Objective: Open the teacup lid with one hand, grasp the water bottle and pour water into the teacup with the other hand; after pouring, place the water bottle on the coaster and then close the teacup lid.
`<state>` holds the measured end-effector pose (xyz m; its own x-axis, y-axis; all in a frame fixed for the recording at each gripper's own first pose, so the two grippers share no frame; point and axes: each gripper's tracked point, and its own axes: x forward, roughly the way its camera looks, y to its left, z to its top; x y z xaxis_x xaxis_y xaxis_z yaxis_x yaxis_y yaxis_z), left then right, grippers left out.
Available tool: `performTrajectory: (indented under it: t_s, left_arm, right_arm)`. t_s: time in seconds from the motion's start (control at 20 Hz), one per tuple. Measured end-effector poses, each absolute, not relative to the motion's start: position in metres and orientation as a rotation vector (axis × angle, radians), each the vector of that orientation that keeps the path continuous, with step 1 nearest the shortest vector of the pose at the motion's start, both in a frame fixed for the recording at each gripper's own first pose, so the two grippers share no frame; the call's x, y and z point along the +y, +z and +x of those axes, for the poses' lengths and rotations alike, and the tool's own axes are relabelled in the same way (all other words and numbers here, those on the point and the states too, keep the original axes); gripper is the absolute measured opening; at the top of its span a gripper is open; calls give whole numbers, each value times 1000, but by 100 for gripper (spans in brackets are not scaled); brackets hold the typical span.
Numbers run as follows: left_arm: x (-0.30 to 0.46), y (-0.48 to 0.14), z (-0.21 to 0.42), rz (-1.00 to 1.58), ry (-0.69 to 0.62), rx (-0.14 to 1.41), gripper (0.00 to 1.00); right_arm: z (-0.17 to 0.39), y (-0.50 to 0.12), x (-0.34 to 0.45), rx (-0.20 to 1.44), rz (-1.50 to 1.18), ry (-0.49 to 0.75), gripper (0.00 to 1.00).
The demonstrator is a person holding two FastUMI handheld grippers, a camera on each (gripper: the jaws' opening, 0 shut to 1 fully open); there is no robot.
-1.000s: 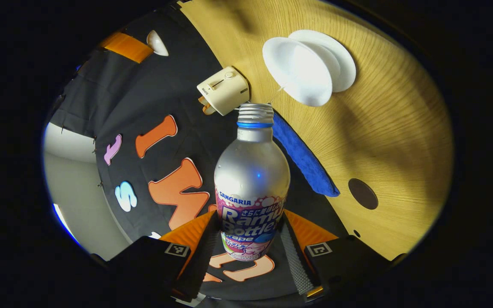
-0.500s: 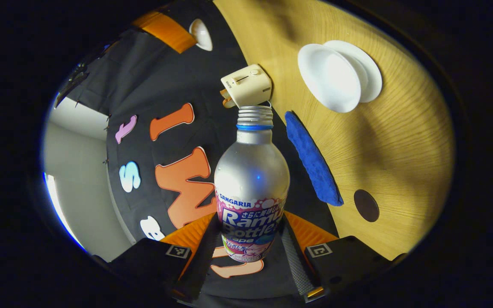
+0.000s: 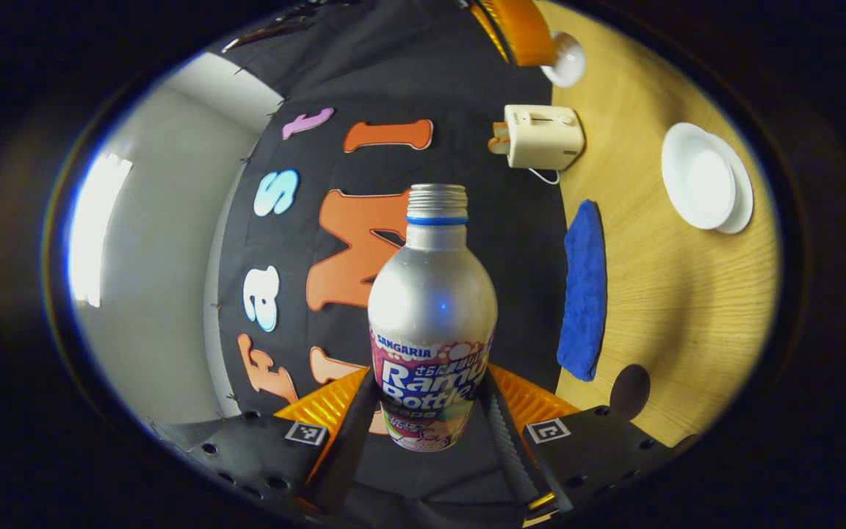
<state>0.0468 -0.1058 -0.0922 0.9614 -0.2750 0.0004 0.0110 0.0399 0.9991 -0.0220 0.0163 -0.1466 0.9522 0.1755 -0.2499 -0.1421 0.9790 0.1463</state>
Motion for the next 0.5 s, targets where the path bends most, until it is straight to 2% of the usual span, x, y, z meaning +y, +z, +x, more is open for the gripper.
performTrajectory:
  t_s: [0.1, 0.15, 0.2, 0.25, 0.4, 0.45, 0.5]
  left_arm:
    - [-97, -86, 50, 1388, -194, -190, 79]
    - [-95, -85, 53, 1323, -189, -179, 83]
    - [-90, -84, 55, 1268, -174, -168, 79]
    - [-85, -83, 58, 1212, -166, -159, 83]
    - [-72, -86, 65, 1034, -123, -77, 83]
    - [-70, -89, 68, 955, -121, -48, 78]
    - [-67, -89, 74, 899, -107, -27, 83]
  right_arm:
    - [-18, -144, 22, 264, 127, 169, 23]
    - [-16, -142, 24, 260, 122, 169, 23]
    - [-15, -139, 25, 253, 124, 168, 23]
    - [-14, -137, 28, 250, 131, 175, 23]
    - [-9, -131, 34, 232, 144, 181, 23]
    - [-7, -129, 35, 229, 146, 180, 23]
    - [-4, -130, 38, 231, 152, 185, 23]
